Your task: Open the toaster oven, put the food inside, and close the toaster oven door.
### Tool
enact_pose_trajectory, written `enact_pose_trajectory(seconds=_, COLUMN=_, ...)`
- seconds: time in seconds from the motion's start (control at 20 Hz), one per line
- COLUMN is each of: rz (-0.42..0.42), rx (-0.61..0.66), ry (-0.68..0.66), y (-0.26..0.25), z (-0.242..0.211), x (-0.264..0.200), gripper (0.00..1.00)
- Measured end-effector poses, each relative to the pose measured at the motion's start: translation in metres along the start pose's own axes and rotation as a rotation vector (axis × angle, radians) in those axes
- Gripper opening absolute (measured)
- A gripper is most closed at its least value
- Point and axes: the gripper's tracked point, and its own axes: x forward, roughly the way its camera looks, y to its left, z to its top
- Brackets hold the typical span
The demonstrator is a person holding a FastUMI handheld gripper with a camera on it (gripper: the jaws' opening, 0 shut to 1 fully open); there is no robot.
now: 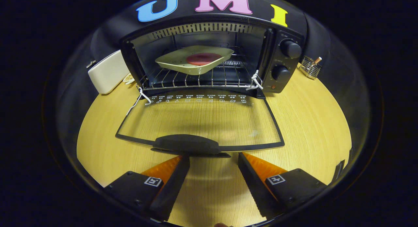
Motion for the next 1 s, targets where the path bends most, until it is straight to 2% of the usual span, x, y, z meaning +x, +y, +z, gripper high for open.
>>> enact_pose_trajectory(seconds=0.2, rz=-0.003, rx=-0.027, ry=-0.02, y=0.002, z=0.008, x=-0.011, gripper=0.99)
enact_pose_trajectory(seconds=0.4, rz=0.045, rx=-0.004, ry=-0.11, y=0.003, z=0.03, x=-0.047, gripper=0.99)
enact_pose_trajectory(seconds=0.55, rz=0.087, rx=0.048, ry=-0.203, y=0.004, z=0.066, x=-0.076, gripper=0.99)
enact_pose_trajectory(seconds=0.65, rz=0.097, rx=0.058, ry=-0.253, y=0.004, z=0.113, x=-0.08, gripper=0.99)
enact_pose_trajectory(seconds=1.0, rz=0.112, rx=0.106, ry=-0.445, y=-0.002, z=0.178, x=-0.142, gripper=0.99)
